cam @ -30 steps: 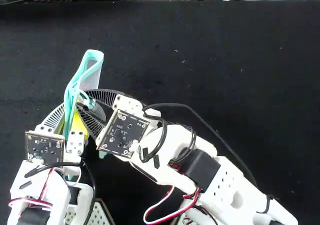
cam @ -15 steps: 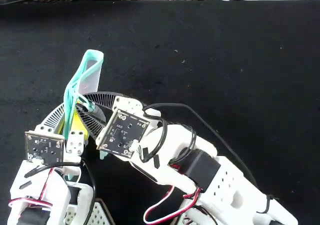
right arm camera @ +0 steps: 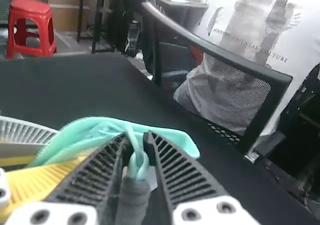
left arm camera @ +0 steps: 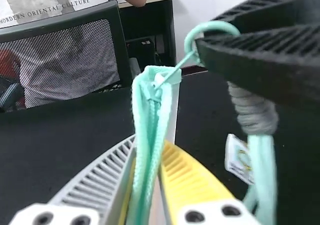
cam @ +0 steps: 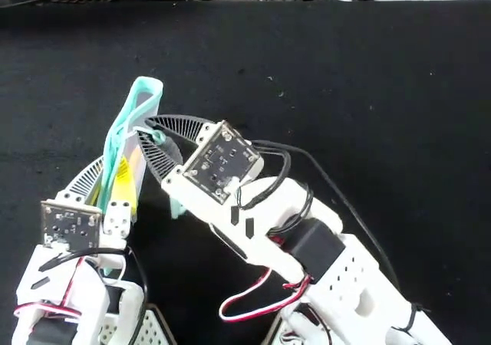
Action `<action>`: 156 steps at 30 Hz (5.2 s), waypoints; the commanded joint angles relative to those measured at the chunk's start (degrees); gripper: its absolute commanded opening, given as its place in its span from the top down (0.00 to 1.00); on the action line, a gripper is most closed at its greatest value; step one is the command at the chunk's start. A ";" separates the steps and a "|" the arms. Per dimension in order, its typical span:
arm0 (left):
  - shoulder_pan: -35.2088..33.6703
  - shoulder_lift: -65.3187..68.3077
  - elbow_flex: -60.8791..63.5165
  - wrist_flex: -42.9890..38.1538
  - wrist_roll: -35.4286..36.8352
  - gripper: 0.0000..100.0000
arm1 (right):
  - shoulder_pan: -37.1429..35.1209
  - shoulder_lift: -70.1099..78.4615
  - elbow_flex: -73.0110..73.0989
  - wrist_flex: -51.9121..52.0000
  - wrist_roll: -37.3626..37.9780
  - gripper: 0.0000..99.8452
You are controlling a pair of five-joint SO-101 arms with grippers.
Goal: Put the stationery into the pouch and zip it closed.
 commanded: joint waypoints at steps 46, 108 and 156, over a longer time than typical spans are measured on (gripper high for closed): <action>0.04 -0.35 0.75 1.14 -0.35 0.97 | 11.43 13.14 -1.10 -23.21 -0.18 0.99; 0.13 -0.35 0.75 1.14 -0.35 0.97 | 23.74 35.21 -18.68 -13.80 0.26 0.99; 0.22 -0.35 0.22 2.29 -0.35 0.97 | 36.92 47.69 -26.33 -14.42 0.18 0.99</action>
